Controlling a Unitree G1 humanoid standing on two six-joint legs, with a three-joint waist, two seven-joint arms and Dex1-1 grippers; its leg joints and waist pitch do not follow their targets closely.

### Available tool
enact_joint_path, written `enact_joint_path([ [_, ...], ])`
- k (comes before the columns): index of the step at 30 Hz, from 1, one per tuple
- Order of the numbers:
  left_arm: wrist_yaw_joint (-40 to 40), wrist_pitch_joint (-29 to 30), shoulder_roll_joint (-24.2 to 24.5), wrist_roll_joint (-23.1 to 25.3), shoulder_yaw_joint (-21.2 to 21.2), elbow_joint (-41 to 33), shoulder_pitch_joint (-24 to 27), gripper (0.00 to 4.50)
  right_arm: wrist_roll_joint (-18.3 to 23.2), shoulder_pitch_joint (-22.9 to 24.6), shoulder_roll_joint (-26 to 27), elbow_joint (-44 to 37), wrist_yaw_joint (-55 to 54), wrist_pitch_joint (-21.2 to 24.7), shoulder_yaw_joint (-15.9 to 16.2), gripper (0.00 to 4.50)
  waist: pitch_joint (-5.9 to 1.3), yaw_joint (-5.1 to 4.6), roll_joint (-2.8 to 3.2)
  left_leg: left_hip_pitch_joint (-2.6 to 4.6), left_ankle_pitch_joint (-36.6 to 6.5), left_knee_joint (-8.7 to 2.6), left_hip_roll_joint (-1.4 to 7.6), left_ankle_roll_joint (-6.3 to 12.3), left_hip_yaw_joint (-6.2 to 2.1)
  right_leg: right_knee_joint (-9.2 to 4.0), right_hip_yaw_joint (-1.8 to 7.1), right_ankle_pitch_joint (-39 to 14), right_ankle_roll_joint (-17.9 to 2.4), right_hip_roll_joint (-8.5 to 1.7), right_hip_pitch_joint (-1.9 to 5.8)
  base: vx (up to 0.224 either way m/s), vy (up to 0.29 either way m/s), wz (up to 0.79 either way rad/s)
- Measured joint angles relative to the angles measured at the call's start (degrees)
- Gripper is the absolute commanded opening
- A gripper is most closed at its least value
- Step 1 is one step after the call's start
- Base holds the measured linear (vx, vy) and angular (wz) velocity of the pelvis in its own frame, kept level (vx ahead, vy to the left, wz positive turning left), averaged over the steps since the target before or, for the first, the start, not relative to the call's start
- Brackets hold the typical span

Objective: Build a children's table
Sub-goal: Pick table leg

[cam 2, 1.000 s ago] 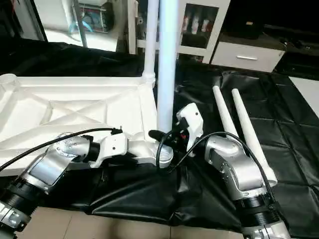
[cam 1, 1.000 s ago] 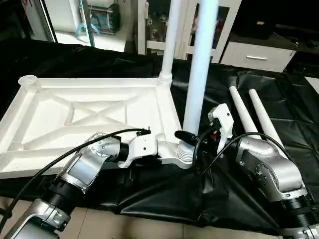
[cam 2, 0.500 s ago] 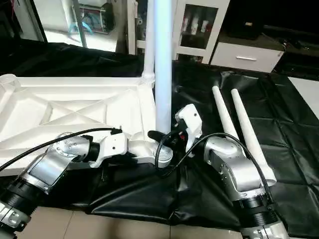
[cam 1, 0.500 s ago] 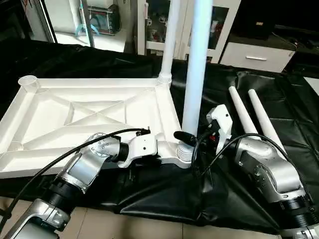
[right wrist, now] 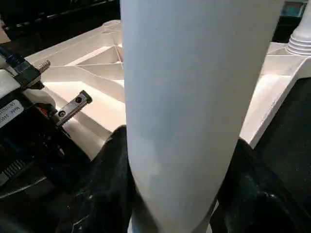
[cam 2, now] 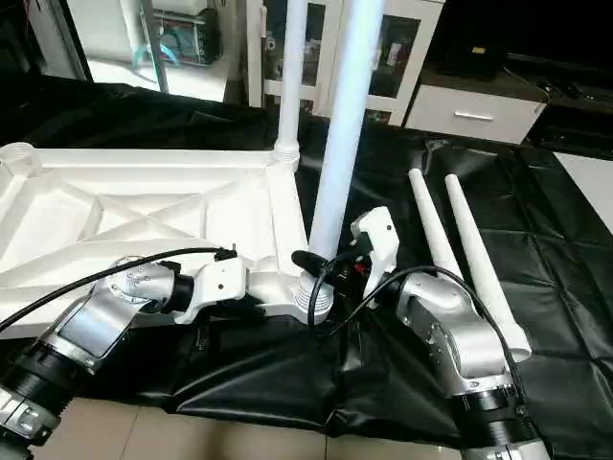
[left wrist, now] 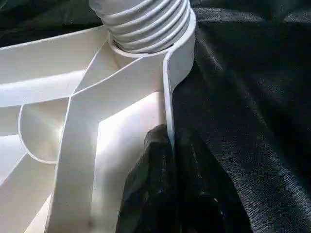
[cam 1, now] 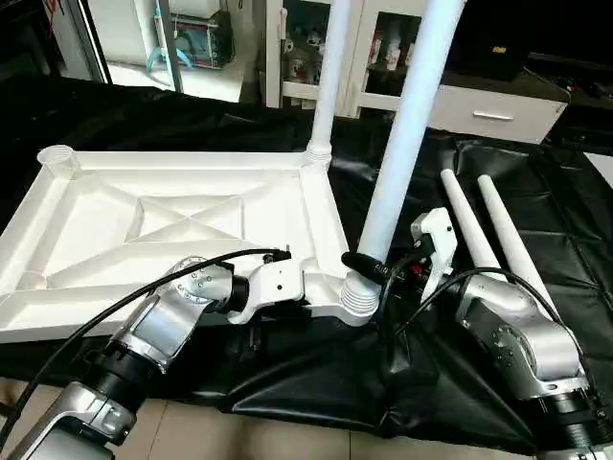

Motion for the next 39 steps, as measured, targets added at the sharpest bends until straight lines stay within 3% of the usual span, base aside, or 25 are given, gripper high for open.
enact_joint_path([
  [20,-0.31,-0.74,-0.37,-0.12,-1.02,0.30,-0.14,0.00,-0.85,6.54,-2.12,-8.56,-2.27,-0.44,0.41,1.84,-0.09,0.80,0.02,0.32,-0.01,-0.07,0.00,-0.01,-0.01,0.00,0.00,-0.24,0.21,0.00,0.32,0.000,0.000,0.00],
  [34,0.11,-0.82,-0.45,-0.02,-1.14,1.62,-0.32,0.00,-0.95,8.47,-0.06,-6.07,-3.83,-5.40,0.34,1.84,-0.19,0.55,-0.13,0.68,-0.02,-0.09,0.00,-0.02,-0.04,-0.01,0.02,-0.31,0.26,-0.01,0.65,0.000,0.000,0.00],
  [39,0.20,-0.81,-0.45,0.03,-1.32,1.84,-0.32,0.00,-2.01,7.97,-0.60,-5.38,-3.76,-6.02,2.10,1.84,-0.29,0.43,-0.27,0.73,-0.02,-0.10,-0.01,-0.02,-0.07,-0.06,0.02,-0.32,0.27,-0.01,0.72,0.000,0.000,0.00],
])
